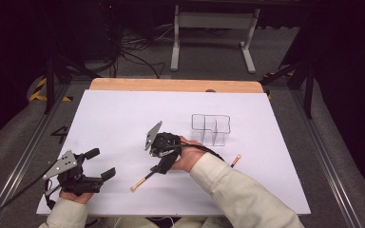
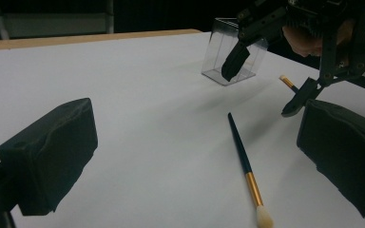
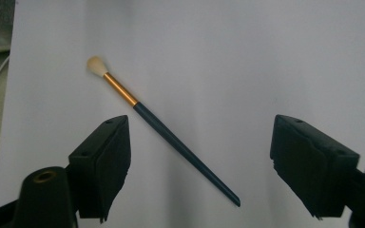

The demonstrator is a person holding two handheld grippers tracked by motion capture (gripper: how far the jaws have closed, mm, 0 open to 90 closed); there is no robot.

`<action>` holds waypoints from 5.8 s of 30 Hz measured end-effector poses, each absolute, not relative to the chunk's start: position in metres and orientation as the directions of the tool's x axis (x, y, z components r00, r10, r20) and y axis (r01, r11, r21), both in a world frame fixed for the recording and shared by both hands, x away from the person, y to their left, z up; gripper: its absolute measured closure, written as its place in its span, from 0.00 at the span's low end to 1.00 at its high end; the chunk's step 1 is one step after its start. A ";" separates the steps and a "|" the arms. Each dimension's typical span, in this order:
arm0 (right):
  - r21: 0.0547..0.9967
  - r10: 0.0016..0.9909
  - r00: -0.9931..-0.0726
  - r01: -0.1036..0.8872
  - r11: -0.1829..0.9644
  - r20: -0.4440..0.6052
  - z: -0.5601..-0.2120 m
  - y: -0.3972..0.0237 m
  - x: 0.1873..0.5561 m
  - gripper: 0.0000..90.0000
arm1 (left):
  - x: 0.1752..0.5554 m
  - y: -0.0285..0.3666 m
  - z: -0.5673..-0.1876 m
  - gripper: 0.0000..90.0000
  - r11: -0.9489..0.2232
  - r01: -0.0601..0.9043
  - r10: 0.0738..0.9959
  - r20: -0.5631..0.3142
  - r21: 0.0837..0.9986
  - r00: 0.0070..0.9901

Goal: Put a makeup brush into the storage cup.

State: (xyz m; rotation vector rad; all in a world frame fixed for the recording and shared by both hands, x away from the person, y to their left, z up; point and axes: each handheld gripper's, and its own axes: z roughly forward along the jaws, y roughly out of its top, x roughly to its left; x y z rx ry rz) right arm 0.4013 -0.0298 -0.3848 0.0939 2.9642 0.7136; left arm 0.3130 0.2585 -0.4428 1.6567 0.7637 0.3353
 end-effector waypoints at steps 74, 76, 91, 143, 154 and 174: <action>0.168 -0.059 -0.998 -0.061 0.984 -0.018 -0.424 0.005 0.384 0.92 | 0.319 0.257 -0.442 0.01 -0.072 0.304 0.655 -0.185 0.950 0.733; 0.171 -0.047 -0.999 -0.049 0.984 -0.014 -0.422 0.003 0.384 0.92 | 0.319 0.257 -0.442 0.01 -0.068 0.306 0.655 -0.188 0.950 0.732; 0.252 -0.007 -0.998 -0.021 0.967 -0.055 -0.381 -0.019 0.381 0.92 | 0.321 0.255 -0.442 0.01 -0.057 0.297 0.660 -0.187 0.953 0.728; 0.830 0.317 -0.945 0.116 0.546 -0.077 -0.314 -0.140 0.375 0.92 | 0.325 0.248 -0.443 0.00 -0.089 0.279 0.642 -0.159 0.956 0.750; 0.903 0.392 -0.919 0.131 0.409 -0.044 -0.313 -0.164 0.378 0.92 | 0.325 0.245 -0.444 0.00 -0.103 0.257 0.643 -0.133 0.961 0.754; 0.958 0.505 -0.862 0.114 0.264 -0.037 -0.319 -0.196 0.391 0.92 | 0.323 0.246 -0.443 0.00 -0.104 0.238 0.646 -0.116 0.966 0.754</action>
